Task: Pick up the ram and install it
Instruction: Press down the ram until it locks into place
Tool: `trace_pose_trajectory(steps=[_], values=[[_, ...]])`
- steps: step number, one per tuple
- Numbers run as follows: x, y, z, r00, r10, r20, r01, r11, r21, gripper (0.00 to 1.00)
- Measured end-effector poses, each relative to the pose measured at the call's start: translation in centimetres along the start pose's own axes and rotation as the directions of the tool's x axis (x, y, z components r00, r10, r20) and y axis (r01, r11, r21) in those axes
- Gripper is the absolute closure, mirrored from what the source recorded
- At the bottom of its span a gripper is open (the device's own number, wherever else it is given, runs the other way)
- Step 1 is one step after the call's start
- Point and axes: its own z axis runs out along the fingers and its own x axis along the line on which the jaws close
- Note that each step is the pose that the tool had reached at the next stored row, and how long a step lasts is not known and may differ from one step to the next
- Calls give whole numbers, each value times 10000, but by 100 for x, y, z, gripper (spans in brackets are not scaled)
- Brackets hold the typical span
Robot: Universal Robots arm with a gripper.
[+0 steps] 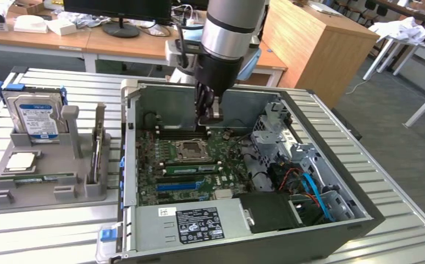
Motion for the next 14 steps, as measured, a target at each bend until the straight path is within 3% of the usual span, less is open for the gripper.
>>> trace_pose_trajectory(steps=[8, 14], values=[[0, -161, -4, 10000, 2, 0, -2, 10000, -62, 90], [-1, -181, -4, 10000, 2, 0, -2, 10000, -67, 90]])
